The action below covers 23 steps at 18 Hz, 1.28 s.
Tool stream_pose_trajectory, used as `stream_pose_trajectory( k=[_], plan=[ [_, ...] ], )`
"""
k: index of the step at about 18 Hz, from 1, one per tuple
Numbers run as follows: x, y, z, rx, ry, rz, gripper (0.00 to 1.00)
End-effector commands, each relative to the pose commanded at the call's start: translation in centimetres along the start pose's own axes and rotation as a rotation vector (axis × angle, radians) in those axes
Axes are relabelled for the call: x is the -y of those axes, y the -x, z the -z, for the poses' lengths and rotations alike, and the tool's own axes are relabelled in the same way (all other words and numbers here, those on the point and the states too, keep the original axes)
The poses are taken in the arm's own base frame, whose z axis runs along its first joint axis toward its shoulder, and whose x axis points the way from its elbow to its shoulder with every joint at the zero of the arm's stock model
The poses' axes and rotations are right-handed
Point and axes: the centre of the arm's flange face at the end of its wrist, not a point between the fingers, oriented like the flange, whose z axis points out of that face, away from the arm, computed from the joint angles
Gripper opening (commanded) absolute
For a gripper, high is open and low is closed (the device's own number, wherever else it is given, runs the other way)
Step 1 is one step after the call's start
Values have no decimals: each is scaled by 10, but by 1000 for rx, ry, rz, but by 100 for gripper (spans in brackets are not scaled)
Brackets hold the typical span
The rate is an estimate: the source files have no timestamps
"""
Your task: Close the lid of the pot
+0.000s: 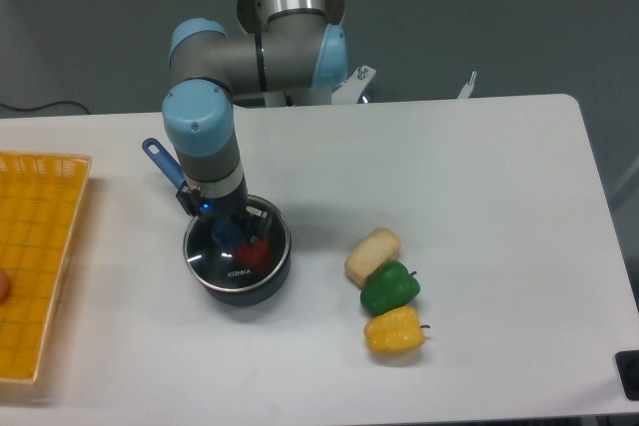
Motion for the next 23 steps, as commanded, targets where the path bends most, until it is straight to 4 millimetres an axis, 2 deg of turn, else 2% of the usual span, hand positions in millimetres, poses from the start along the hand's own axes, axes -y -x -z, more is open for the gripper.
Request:
stream_pose_trajectory(
  k=[10, 13, 16, 17, 23],
  plan=[
    [0, -1, -6, -1, 12, -1, 69],
    [0, 0, -5, 1, 9, -1, 78],
    [-1, 0, -6, -1, 12, -3, 93],
    [0, 0, -5, 1, 9, -3, 95],
    [0, 1, -2, 3, 5, -5, 100]
  ],
)
